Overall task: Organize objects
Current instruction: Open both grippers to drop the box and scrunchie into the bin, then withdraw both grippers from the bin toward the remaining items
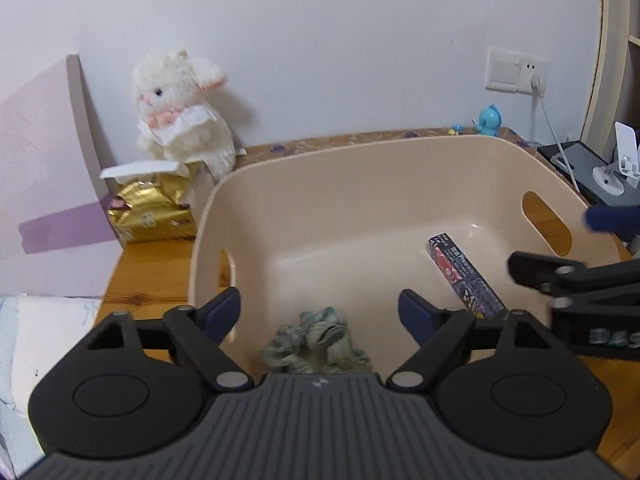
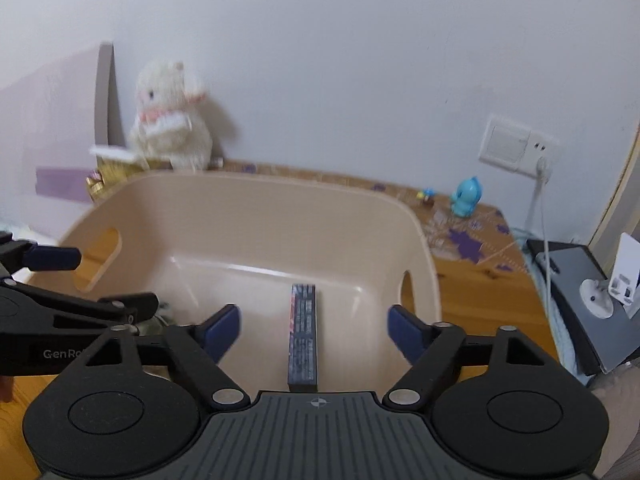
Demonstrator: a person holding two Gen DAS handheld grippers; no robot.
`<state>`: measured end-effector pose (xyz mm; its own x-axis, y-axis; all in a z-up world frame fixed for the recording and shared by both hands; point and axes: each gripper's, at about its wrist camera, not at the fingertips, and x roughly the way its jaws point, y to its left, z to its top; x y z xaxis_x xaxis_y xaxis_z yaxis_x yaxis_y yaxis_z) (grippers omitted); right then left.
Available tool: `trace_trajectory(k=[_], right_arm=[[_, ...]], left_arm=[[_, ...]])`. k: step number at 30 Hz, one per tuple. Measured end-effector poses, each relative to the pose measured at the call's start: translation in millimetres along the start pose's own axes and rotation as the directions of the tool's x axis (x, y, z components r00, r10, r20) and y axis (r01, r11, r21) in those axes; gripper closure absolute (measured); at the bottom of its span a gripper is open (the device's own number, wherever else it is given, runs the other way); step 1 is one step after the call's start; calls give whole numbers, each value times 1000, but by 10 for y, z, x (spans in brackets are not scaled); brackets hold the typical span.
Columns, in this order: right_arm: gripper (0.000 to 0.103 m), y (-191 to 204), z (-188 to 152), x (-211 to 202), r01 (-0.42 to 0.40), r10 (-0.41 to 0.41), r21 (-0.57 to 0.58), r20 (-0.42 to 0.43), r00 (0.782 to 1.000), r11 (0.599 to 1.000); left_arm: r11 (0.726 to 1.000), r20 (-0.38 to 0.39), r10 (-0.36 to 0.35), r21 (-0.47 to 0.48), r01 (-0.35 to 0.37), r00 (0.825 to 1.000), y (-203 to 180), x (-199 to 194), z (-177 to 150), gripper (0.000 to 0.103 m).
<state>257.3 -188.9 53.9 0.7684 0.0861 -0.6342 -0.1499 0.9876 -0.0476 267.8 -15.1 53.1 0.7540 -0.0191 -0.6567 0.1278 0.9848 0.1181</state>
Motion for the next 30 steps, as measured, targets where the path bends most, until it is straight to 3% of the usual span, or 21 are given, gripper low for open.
trace_trajectory(k=[5, 11, 30], right_arm=[[1, -98, -66, -364, -19, 18, 19, 69, 997, 1000], [0, -143, -236, -708, -38, 35, 26, 104, 994, 999], [0, 248, -1204, -1068, -80, 81, -38, 41, 996, 996]], left_arm=[[1000, 44, 18, 15, -19, 999, 37, -250, -102, 13], [1000, 89, 20, 9, -21, 996, 91, -582, -315, 7], [1000, 46, 12, -4, -11, 999, 273, -1000, -1341, 7]])
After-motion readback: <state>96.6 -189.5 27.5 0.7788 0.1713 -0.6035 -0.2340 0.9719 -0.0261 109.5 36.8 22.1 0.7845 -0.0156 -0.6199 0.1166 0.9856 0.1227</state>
